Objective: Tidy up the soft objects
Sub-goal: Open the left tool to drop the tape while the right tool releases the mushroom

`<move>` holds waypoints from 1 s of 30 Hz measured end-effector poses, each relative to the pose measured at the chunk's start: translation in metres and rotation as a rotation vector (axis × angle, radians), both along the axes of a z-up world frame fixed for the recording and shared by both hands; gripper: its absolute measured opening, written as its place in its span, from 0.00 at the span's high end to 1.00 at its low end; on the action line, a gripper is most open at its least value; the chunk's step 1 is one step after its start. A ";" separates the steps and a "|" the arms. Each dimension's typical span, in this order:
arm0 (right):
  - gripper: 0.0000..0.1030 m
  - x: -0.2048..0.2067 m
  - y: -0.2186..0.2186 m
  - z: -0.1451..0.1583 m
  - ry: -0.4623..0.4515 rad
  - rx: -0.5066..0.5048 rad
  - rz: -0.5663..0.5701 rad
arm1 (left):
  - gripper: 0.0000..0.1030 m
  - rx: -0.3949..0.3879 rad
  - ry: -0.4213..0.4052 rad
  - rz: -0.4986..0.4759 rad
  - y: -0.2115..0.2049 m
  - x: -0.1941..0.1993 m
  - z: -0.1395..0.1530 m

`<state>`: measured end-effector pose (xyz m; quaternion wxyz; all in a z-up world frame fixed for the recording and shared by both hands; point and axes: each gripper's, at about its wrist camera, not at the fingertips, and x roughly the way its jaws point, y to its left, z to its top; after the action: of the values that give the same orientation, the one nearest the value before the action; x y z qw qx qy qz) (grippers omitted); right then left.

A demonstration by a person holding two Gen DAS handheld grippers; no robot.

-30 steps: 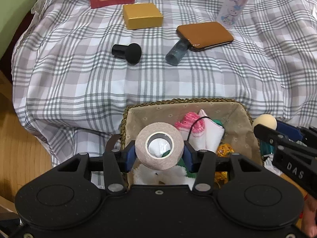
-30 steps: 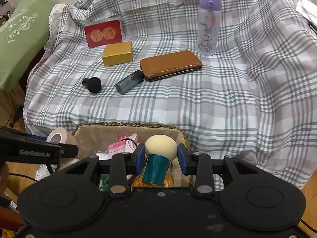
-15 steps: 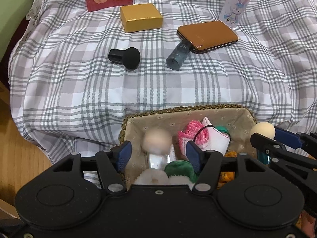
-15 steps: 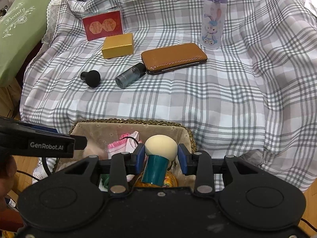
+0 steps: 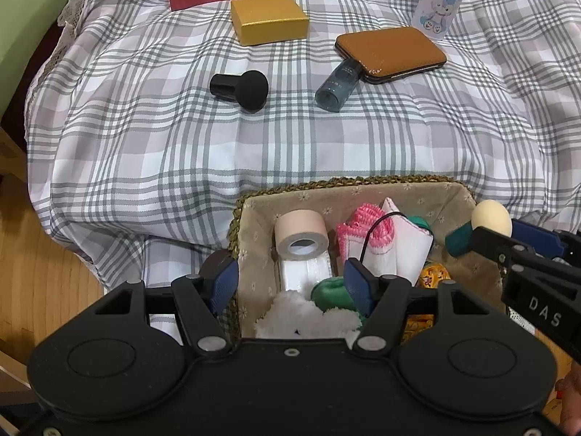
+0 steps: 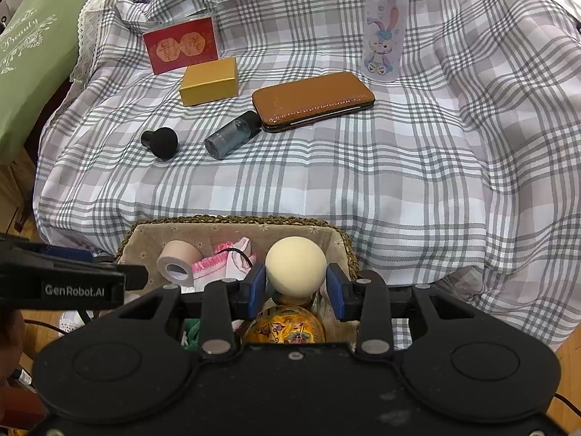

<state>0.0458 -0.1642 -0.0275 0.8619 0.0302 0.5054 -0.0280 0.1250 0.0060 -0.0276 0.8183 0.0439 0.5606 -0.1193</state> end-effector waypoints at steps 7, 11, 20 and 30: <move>0.63 -0.001 0.000 0.001 0.001 0.016 -0.011 | 0.41 0.020 0.016 -0.007 -0.004 -0.004 -0.004; 0.49 -0.002 -0.001 0.003 -0.014 0.020 -0.018 | 0.40 0.036 0.014 0.001 -0.005 -0.004 -0.006; 0.46 -0.002 -0.003 0.001 -0.003 0.019 -0.021 | 0.37 0.062 0.023 0.018 -0.004 -0.004 -0.010; 0.42 -0.001 -0.004 -0.001 0.016 0.016 -0.034 | 0.36 0.080 0.034 0.037 -0.003 -0.004 -0.011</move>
<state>0.0451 -0.1682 -0.0283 0.8570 0.0453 0.5118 -0.0389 0.1210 0.0032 -0.0388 0.8083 0.0641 0.5795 -0.0826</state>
